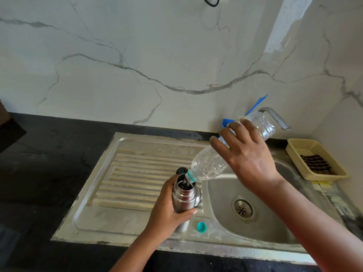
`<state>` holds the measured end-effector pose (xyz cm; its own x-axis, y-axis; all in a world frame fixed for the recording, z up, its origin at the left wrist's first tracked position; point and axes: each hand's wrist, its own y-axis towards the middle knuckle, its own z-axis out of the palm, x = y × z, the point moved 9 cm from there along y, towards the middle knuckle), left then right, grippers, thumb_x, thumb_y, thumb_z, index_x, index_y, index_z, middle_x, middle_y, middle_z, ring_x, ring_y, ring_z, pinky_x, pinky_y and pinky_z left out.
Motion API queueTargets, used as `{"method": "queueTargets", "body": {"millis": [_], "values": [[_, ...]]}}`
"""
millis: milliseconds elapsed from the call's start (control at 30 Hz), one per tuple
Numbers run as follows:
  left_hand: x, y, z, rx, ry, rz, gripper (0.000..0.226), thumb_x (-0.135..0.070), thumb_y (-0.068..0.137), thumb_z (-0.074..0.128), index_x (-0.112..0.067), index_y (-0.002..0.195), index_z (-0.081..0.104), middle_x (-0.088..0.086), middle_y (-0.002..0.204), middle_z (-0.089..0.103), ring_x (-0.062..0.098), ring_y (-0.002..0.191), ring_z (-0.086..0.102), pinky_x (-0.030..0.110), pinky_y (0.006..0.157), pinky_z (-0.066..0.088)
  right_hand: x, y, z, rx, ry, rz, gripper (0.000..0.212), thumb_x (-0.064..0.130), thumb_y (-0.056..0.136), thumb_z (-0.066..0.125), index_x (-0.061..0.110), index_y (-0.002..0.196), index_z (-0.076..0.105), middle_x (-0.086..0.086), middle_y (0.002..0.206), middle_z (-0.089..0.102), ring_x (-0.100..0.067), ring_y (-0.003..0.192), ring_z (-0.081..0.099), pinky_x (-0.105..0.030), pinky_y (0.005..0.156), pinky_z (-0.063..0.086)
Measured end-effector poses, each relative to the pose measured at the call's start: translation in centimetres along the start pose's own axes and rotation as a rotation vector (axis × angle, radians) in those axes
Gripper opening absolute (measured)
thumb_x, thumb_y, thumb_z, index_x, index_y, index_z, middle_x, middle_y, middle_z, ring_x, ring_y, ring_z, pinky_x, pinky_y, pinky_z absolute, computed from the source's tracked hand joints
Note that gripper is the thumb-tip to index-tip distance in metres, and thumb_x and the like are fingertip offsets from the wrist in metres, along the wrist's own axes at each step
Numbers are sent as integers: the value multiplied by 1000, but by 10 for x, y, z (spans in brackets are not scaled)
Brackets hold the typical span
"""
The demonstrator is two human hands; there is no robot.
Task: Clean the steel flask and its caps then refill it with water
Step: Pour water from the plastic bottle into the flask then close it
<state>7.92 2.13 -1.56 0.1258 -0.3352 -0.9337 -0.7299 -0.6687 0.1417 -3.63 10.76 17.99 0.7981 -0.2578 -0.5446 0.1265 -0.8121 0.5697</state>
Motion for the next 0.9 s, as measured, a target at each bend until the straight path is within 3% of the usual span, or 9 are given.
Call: {"method": "queueTargets", "body": {"millis": [367, 500, 633, 733, 900], "values": [[-1, 1, 0, 7, 0, 15, 91, -33, 67, 87, -37, 142, 34, -13, 133, 56, 11, 122, 57, 27, 100, 49, 15, 27, -18, -175, -107, -245, 33, -5, 99, 37, 11, 105, 66, -12, 103, 65, -34, 105, 62, -51, 108, 39], [-2, 0, 0, -1, 1, 19, 91, -33, 67, 86, -36, 141, 35, -12, 132, 57, 11, 122, 57, 31, 100, 49, 18, 25, -19, -230, -109, -259, 27, -4, 97, 46, 12, 107, 65, -12, 105, 65, -33, 106, 62, -50, 108, 38], [-3, 1, -2, -7, 0, 22, 88, -30, 67, 87, -39, 138, 37, -13, 129, 59, 11, 121, 57, 29, 100, 48, -6, 11, 10, -134, 80, -27, 42, -10, 76, 60, 11, 112, 66, -12, 106, 64, -37, 104, 58, -50, 104, 35], [-3, 0, -2, -12, 4, 21, 87, -30, 66, 88, -45, 135, 37, -16, 128, 59, 10, 121, 57, 27, 98, 47, -25, -14, 53, 76, 312, 222, 63, -10, 54, 74, 18, 111, 67, -3, 102, 63, -31, 99, 53, -41, 92, 36], [-4, -3, -6, -49, -6, 4, 87, -21, 67, 90, -48, 131, 37, -22, 123, 60, 4, 117, 58, 15, 94, 45, -16, -71, 107, 378, 791, 539, 64, 6, 60, 82, 21, 119, 62, 3, 111, 61, -25, 105, 51, -38, 86, 39]]}}
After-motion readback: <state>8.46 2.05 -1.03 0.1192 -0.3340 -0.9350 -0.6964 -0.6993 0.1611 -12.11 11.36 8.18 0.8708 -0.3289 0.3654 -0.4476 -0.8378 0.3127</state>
